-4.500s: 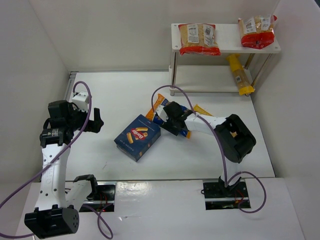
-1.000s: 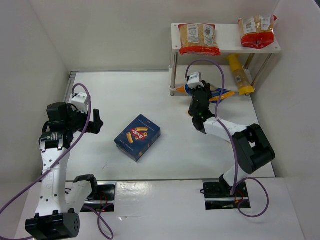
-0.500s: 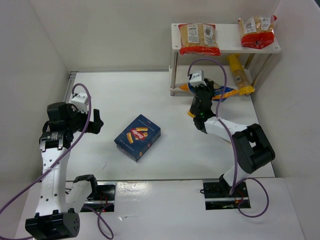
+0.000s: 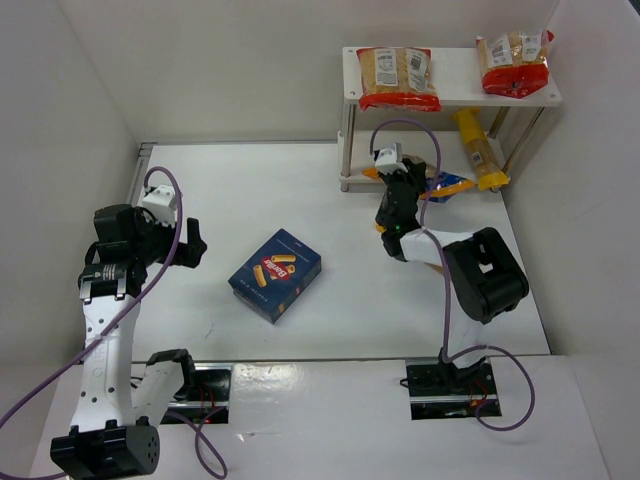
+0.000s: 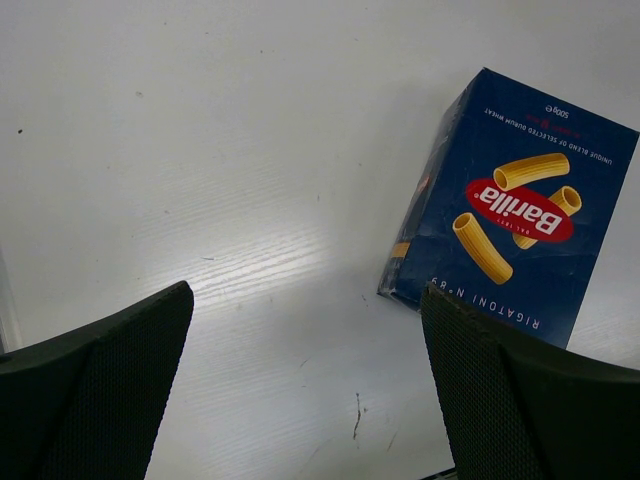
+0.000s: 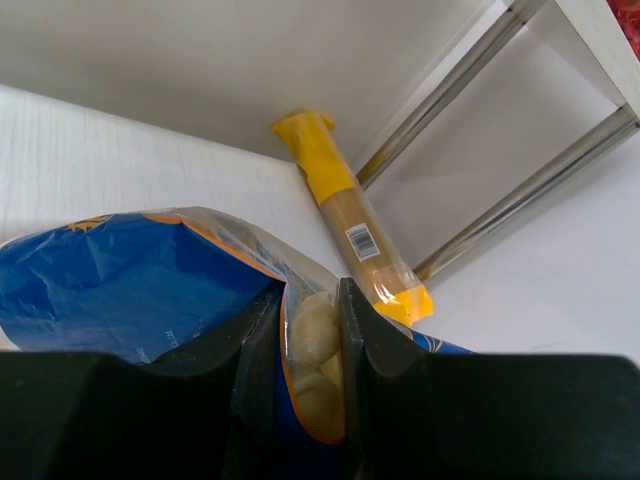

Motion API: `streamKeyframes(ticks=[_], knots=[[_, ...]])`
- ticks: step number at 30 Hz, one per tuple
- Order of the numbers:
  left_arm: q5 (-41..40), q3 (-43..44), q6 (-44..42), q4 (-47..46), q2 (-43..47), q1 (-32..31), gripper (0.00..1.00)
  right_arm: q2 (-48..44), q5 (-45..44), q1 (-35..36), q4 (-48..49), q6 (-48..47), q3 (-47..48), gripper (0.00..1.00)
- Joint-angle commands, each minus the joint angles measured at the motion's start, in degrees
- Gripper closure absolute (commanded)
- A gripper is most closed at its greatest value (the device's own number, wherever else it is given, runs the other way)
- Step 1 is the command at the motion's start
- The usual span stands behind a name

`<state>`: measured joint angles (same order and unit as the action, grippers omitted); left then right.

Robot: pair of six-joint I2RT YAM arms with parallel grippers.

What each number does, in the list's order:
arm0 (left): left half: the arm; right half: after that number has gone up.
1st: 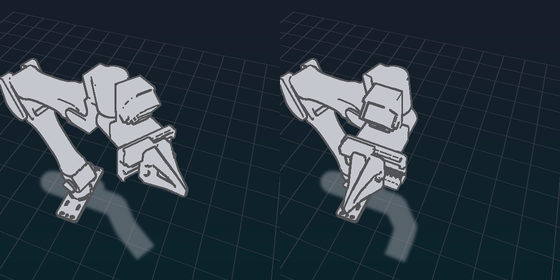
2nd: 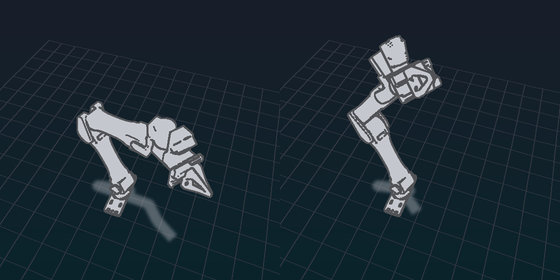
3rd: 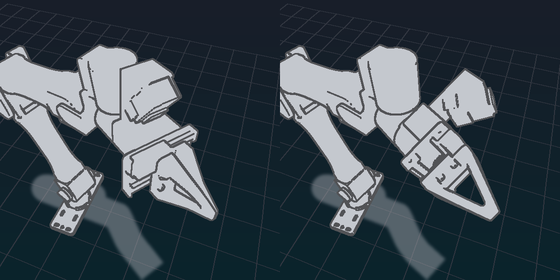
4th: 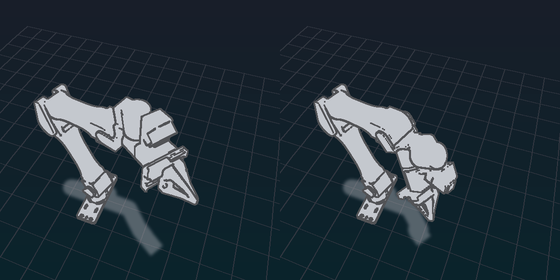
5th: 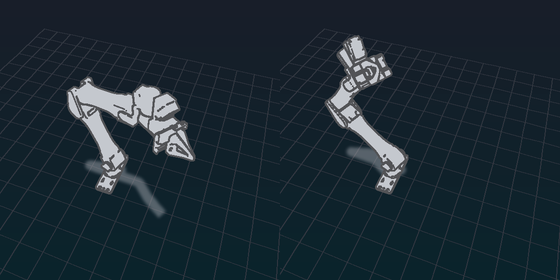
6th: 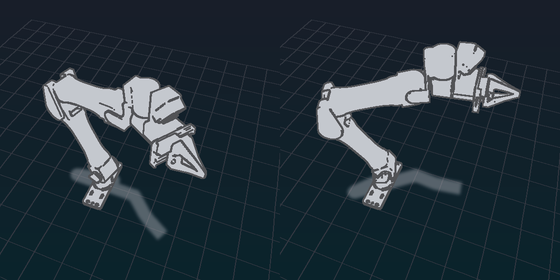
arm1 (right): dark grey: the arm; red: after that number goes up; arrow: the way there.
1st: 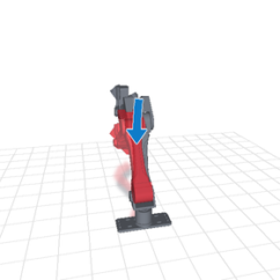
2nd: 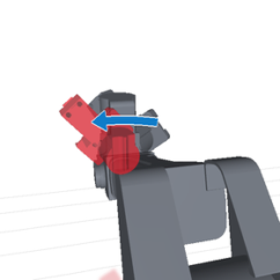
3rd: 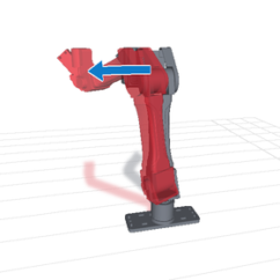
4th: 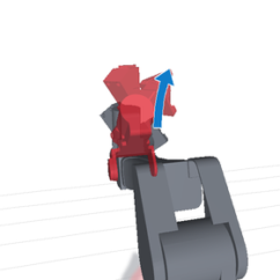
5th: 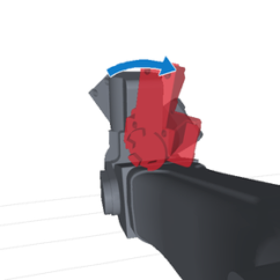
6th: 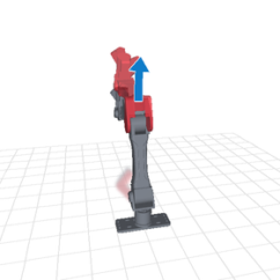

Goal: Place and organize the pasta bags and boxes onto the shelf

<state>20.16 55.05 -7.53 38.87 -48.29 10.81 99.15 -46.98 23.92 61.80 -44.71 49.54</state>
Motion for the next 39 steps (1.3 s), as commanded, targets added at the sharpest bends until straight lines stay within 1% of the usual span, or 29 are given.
streamKeyframes(ticks=[1,7,15,17,19,20,22,23,25,26,27,28,29,31,32,39], knots=[[0.14,-0.03,-0.38,-1.69,0.04,0.35,0.0,1.47,0.58,-0.46,16.07,-2.14,4.95,1.0],[0.14,-0.03,-0.38,-1.69,0.04,0.35,0.0,5.08,1.1,-0.46,16.69,-3.81,6.97,1.0],[0.14,-0.03,-0.38,-1.69,0.04,0.35,0.0,10.61,-0.65,-0.46,14.66,-4.86,10.84,1.0],[0.14,-0.03,-0.38,-1.69,0.04,0.35,0.0,11.23,-0.66,-0.46,12.31,-4.86,12.33,1.0],[0.14,-0.03,-0.38,-1.69,0.04,0.35,0.0,11.85,-0.66,-0.46,7.75,-1.55,14.61,1.0],[0.14,-0.03,-0.38,-1.69,0.04,0.35,0.0,11.85,-0.66,-0.46,2.33,-0.04,15.32,1.0],[0.14,-0.03,-0.38,-1.69,0.04,0.35,0.0,11.85,-0.66,-0.46,-3.59,4.43,17.68,1.0],[0.14,-0.03,-0.38,-1.69,0.04,0.35,0.0,11.85,-0.66,-0.46,-8.75,5.76,18.39,1.0],[0.14,-0.03,-0.38,-1.69,0.04,0.35,0.0,11.85,-0.04,-0.46,-13.09,8.92,20.24,1.0],[0.14,-0.03,-0.38,-1.69,0.04,0.35,0.0,11.85,0.66,-0.46,-17.81,9.98,20.86,1.0],[0.14,-0.03,-0.38,-1.69,0.04,0.35,0.0,11.85,0.66,-0.46,-19.94,11.12,21.38,1.0],[0.14,-0.03,-0.38,-1.69,0.04,0.35,0.0,11.33,1.71,-0.46,-21.53,13.05,22.0,1.0],[0.14,-0.03,-0.38,-1.69,0.04,0.35,0.0,11.32,2.41,-0.46,-25.81,14.02,22.7,1.0],[0.14,-0.03,-0.38,-1.69,0.04,0.35,0.0,10.8,4.25,-0.46,-30.58,17.44,23.32,1.0],[0.14,-0.03,-0.38,-1.69,0.04,0.35,0.0,10.8,5.05,-0.46,-35.3,18.33,24.71,1.0],[0.14,-0.03,-0.38,-1.69,0.04,0.35,0.0,8.61,11.29,-0.46,-49.99,24.49,25.96,1.0]])
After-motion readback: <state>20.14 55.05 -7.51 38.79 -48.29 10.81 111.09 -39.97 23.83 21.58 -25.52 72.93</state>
